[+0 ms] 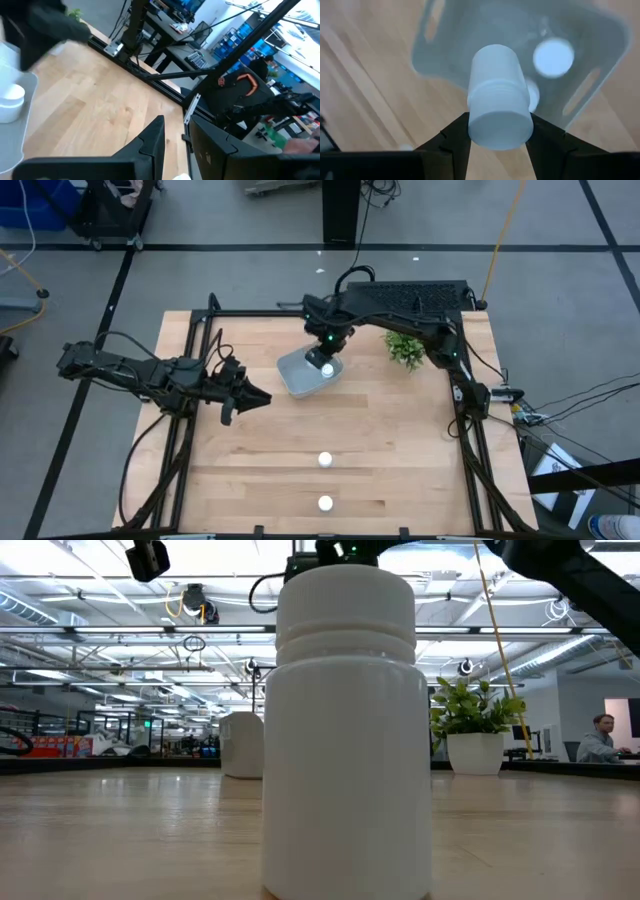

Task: Pick and place pill bottles into a basket
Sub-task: Put the white pill bottle into the gray bin

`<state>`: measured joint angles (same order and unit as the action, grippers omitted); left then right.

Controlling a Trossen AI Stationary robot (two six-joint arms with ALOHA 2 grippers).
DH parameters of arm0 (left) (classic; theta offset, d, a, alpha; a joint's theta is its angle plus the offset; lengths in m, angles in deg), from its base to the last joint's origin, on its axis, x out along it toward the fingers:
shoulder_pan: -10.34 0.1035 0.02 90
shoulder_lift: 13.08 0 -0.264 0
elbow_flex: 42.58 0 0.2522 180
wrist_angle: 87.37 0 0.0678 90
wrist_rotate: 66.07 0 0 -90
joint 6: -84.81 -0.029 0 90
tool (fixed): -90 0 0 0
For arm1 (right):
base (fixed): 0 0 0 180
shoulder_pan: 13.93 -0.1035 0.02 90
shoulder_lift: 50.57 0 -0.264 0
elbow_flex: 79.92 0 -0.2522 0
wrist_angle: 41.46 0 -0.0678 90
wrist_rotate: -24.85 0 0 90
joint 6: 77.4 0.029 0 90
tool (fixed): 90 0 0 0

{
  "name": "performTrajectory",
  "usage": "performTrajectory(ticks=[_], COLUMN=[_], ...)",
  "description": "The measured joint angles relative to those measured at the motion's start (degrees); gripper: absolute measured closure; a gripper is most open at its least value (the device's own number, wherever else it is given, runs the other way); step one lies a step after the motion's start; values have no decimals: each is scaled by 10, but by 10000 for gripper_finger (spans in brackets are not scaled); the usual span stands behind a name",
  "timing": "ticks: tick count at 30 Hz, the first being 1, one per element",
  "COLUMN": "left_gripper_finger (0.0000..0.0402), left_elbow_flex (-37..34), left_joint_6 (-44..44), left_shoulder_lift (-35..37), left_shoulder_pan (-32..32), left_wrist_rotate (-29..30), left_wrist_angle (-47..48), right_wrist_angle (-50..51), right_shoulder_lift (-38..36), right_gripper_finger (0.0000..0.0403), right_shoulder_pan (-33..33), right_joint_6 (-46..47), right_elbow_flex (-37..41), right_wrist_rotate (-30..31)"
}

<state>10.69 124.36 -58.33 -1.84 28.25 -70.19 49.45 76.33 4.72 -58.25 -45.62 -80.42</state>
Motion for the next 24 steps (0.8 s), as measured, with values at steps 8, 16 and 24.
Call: performTrajectory(ticks=[8,16,24], left_gripper_finger=[304,304,304], left_elbow_flex=[0,0,0], left_joint_6=[7,17,18], left_shoulder_lift=[-1,0,0], left_shoulder_pan=[0,0,0], left_wrist_rotate=[3,3,5], left_wrist_angle=[23,25,25], right_wrist_angle=[4,5,-14], right_shoulder_lift=[22,48,52], right_gripper_finger=[253,253,253], right_shoulder_pan=[-54,-74,-71], right_joint_6=[-77,-140,-193], right_elbow_flex=[-1,-1,6], right_wrist_rotate=[48,105,124])
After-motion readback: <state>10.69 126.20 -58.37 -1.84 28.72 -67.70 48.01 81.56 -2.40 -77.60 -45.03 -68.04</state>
